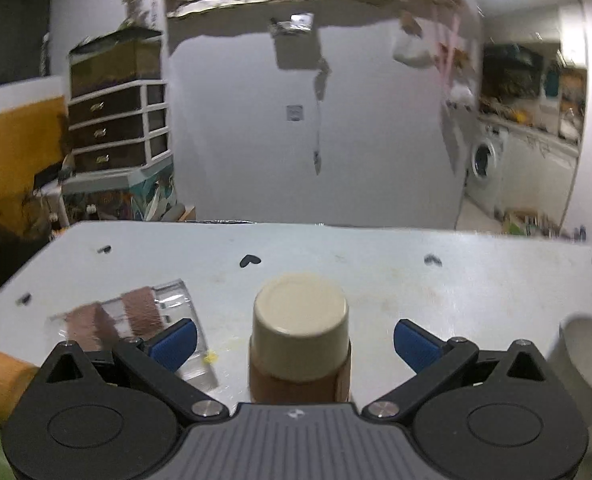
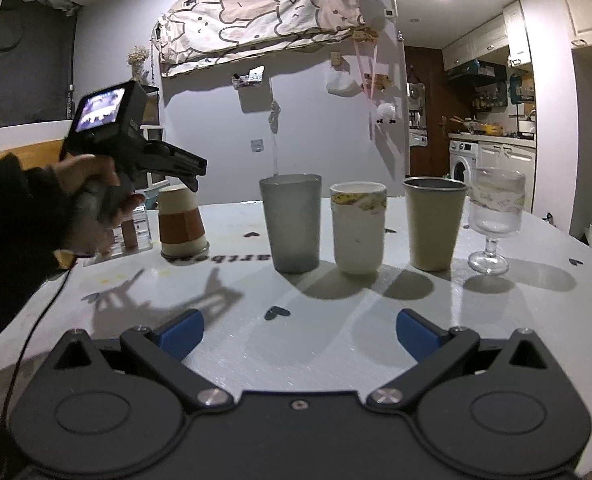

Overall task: Flip cup upright
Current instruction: 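Move the left gripper to the upside-down brown-sleeved cup and grasp its base, then lift the inverted cup with the left gripper while the right gripper approaches it, then grasp the cup body with the right gripper while the left gripper turns and releases it, then carry the upright cup with the right gripper and lower it beside the steel cup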

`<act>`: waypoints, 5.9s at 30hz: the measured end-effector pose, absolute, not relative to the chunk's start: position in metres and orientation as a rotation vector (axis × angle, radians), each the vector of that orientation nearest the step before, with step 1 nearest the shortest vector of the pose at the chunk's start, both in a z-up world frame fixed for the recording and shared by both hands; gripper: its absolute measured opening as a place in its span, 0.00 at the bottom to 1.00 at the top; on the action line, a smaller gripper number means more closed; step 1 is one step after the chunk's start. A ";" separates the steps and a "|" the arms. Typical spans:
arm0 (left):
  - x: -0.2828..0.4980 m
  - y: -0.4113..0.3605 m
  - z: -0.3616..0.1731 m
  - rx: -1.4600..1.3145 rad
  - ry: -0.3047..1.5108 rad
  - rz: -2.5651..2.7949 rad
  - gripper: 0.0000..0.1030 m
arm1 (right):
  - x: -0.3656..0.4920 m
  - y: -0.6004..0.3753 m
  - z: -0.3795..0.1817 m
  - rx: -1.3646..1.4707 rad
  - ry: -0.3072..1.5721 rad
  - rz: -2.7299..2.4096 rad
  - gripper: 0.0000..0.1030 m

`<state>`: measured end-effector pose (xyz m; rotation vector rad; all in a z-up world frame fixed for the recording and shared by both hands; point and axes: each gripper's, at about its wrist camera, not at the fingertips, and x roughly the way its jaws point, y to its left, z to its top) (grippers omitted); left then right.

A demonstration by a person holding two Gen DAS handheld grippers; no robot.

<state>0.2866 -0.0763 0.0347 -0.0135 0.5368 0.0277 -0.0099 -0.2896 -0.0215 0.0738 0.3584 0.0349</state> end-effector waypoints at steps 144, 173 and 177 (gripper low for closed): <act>0.027 -0.057 -0.032 -0.008 0.564 -0.533 0.58 | 0.069 -0.380 0.022 0.120 0.369 -0.186 0.76; 0.029 -0.063 -0.028 0.013 0.514 -0.486 0.70 | 0.090 -0.431 -0.007 0.087 0.318 -0.426 0.83; 0.030 -0.065 -0.022 0.015 0.487 -0.478 0.74 | 0.071 -0.425 0.001 0.109 0.307 -0.457 0.87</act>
